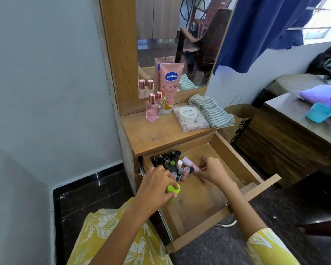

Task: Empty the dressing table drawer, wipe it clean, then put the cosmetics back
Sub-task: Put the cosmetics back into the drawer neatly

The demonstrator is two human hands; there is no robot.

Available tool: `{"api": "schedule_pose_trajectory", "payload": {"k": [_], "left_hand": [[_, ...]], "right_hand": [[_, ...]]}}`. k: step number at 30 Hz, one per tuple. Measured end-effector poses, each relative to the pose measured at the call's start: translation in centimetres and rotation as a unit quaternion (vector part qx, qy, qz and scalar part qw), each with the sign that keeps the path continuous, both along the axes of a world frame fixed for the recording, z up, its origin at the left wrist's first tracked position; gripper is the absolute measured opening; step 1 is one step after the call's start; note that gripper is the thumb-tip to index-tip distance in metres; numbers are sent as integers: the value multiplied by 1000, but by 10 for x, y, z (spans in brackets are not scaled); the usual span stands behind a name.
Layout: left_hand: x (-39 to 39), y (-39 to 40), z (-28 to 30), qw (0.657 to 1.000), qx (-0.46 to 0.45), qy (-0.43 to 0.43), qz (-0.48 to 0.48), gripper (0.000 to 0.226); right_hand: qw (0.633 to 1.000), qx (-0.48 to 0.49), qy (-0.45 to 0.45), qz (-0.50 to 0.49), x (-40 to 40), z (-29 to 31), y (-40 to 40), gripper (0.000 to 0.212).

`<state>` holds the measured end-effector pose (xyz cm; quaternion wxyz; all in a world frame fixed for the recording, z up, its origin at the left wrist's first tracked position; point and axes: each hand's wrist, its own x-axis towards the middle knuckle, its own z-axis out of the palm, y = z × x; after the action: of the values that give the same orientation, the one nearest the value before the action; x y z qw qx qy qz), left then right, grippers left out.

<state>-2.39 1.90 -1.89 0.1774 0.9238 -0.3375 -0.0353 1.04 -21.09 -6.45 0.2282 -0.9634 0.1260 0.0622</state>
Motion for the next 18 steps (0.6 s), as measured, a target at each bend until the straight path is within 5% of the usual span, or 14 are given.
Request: {"api": "schedule_pose_trajectory", "payload": {"k": [10, 18], "left_hand": [[0, 0, -2, 1000, -18, 4, 1, 28], [-1, 2, -5, 999, -36, -5, 1, 27]], "right_hand": [[999, -51, 9, -1, 5, 3, 15, 21], [999, 18, 10, -34, -3, -3, 8, 23]]}}
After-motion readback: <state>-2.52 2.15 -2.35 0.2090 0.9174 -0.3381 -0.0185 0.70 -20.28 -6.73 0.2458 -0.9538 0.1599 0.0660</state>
